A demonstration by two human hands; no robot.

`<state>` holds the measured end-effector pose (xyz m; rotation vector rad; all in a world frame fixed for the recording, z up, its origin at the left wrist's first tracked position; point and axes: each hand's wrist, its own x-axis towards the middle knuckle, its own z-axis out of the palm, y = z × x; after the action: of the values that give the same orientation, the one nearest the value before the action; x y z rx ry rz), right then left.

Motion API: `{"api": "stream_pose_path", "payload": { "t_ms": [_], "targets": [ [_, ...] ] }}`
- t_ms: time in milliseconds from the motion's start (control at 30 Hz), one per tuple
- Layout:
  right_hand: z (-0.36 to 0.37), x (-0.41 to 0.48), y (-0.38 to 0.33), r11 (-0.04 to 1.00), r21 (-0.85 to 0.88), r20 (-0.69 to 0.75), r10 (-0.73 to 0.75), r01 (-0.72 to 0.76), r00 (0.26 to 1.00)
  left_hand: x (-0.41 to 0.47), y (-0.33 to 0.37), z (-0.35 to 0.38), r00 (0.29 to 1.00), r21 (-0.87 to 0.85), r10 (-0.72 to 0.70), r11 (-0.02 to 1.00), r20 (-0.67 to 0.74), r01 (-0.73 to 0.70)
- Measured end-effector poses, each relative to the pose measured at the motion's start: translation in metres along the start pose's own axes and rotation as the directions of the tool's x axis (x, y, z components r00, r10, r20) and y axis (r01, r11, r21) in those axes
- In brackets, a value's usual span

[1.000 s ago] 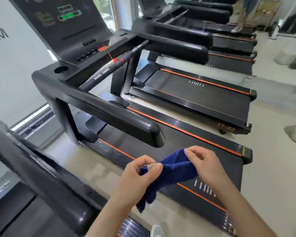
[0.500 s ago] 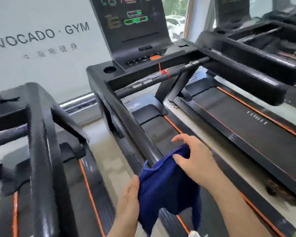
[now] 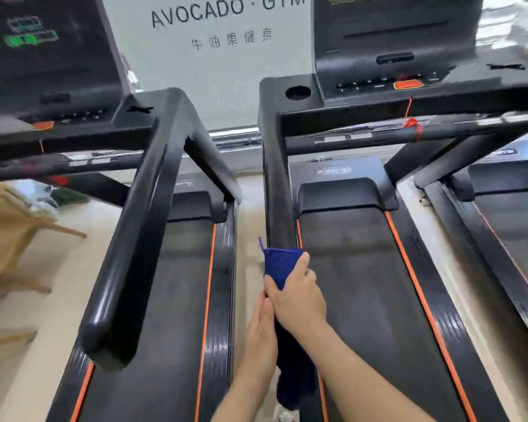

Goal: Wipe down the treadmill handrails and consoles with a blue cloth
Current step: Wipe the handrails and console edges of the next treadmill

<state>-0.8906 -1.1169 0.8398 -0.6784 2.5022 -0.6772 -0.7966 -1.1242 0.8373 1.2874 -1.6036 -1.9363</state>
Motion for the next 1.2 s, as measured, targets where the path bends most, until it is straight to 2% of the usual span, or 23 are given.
{"api": "stream_pose_path", "payload": {
  "t_ms": [100, 167, 267, 367, 500, 533, 600, 667, 700, 800, 900, 1067, 1133, 1200],
  "targets": [
    [-0.009, 0.024, -0.005, 0.995, -0.102, 0.076, -0.004, 0.012, 0.997, 0.020, 0.006, 0.016, 0.996, -0.047, -0.044, 0.998, -0.073, 0.041],
    [-0.021, 0.045, -0.009, 0.991, -0.129, 0.172, -0.001, 0.023, 0.985, 0.036, 0.017, 0.024, 0.995, -0.004, 0.001, 1.000, -0.099, -0.001],
    [-0.040, 0.078, -0.013, 0.998, 0.062, 0.330, -0.001, -0.020, 0.944, 0.065, 0.036, 0.029, 0.995, 0.103, 0.075, 0.992, -0.066, -0.068],
    [-0.052, 0.096, -0.006, 0.940, 0.310, 0.512, -0.036, -0.145, 0.858, 0.074, 0.049, 0.029, 0.993, 0.223, 0.099, 0.971, -0.058, -0.084],
    [-0.077, 0.099, 0.028, 0.888, 0.355, 0.696, -0.042, -0.292, 0.717, 0.043, 0.042, 0.033, 0.995, 0.388, 0.077, 0.920, -0.067, -0.045],
    [-0.082, 0.100, 0.036, 0.888, 0.352, 0.703, -0.043, -0.295, 0.709, 0.036, 0.040, 0.036, 0.993, 0.456, 0.055, 0.890, -0.101, -0.002],
    [-0.088, 0.105, 0.044, 0.941, 0.288, 0.651, -0.056, -0.178, 0.757, 0.037, 0.041, 0.042, 0.976, 0.586, 0.016, 0.801, -0.219, 0.118],
    [-0.087, 0.112, 0.041, 0.966, 0.256, 0.507, -0.103, -0.036, 0.856, 0.052, 0.046, 0.051, 0.955, 0.683, 0.000, 0.699, -0.298, 0.213],
    [-0.087, 0.113, 0.035, 0.963, 0.268, 0.453, -0.114, -0.013, 0.884, 0.061, 0.050, 0.055, 0.947, 0.725, 0.004, 0.645, -0.321, 0.243],
    [-0.092, 0.122, 0.010, 0.942, 0.322, 0.341, -0.208, 0.094, 0.917, 0.096, 0.070, 0.064, 0.932, 0.804, 0.113, 0.548, -0.343, 0.230],
    [-0.088, 0.144, -0.007, 0.916, 0.267, 0.265, -0.369, 0.300, 0.891, 0.146, 0.094, 0.067, 0.927, 0.848, 0.201, 0.499, -0.316, 0.180],
    [-0.090, 0.185, -0.020, 0.864, 0.060, 0.150, -0.504, 0.501, 0.851, 0.216, 0.126, 0.074, 0.917, 0.829, 0.174, 0.510, -0.360, 0.229],
    [-0.096, 0.200, -0.024, 0.802, -0.062, 0.157, -0.580, 0.594, 0.800, 0.219, 0.127, 0.076, 0.919, 0.835, 0.163, 0.497, -0.358, 0.237],
    [-0.096, 0.208, -0.027, 0.699, -0.159, 0.214, -0.665, 0.697, 0.716, 0.207, 0.125, 0.075, 0.917, 0.841, 0.169, 0.483, -0.361, 0.242]
  ]
}}
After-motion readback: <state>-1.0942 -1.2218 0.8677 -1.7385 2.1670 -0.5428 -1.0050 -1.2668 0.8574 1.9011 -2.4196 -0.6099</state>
